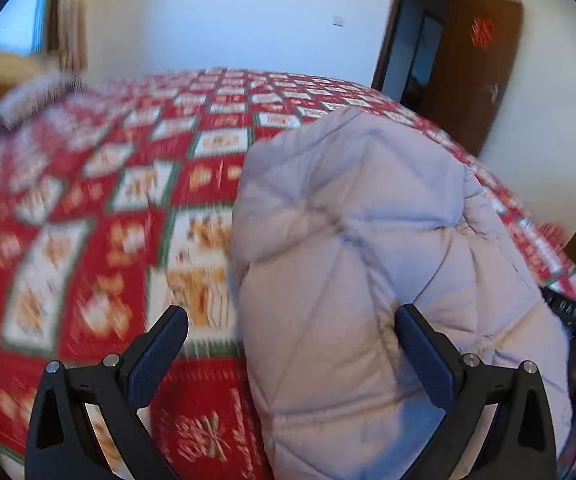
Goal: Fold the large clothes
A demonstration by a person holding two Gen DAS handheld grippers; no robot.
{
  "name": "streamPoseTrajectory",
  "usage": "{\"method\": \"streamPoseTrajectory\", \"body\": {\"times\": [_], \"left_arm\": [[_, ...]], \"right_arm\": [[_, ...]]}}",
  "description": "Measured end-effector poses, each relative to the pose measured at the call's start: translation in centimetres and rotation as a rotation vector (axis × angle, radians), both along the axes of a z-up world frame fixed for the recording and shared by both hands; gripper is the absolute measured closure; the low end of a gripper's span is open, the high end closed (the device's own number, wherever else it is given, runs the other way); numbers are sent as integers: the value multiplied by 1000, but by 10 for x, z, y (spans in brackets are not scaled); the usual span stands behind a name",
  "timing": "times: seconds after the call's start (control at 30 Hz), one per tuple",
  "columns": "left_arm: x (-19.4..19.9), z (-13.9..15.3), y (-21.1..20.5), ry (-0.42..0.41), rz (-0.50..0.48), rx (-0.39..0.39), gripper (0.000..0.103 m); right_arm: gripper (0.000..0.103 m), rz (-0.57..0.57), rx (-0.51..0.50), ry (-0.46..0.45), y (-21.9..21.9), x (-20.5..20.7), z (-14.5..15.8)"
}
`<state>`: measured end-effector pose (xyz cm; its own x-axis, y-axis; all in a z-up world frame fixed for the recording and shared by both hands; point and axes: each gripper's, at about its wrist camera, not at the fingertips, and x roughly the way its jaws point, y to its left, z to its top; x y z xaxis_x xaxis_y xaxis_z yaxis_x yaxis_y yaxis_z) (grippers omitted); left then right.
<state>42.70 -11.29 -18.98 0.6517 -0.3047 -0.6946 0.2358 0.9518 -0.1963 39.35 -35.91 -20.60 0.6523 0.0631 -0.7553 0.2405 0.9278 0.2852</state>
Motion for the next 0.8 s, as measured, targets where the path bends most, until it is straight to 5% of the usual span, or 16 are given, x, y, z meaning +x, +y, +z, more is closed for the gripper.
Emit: {"method": "streamPoseTrajectory", "body": {"times": [0.23,0.33,0.5,0.63,0.8], "left_arm": [[4,-8,-35,25,-19,14,0],[10,-12,-32,70,-45,-29,0],[18,-25,-29,130,-83,-149,0],[16,-24,-30,100,-107,-157,1],[6,-11,-38,32,-159,-101,28]], "right_arm": [[22,32,75,-34,2,-7,-5],[38,80,74,-57,9,-8,-2],[38,88,149,-65,3,-5,-9],[43,114,181,-68,1,-2,-10],[68,148,238,-105,-1,-7,-10]]}}
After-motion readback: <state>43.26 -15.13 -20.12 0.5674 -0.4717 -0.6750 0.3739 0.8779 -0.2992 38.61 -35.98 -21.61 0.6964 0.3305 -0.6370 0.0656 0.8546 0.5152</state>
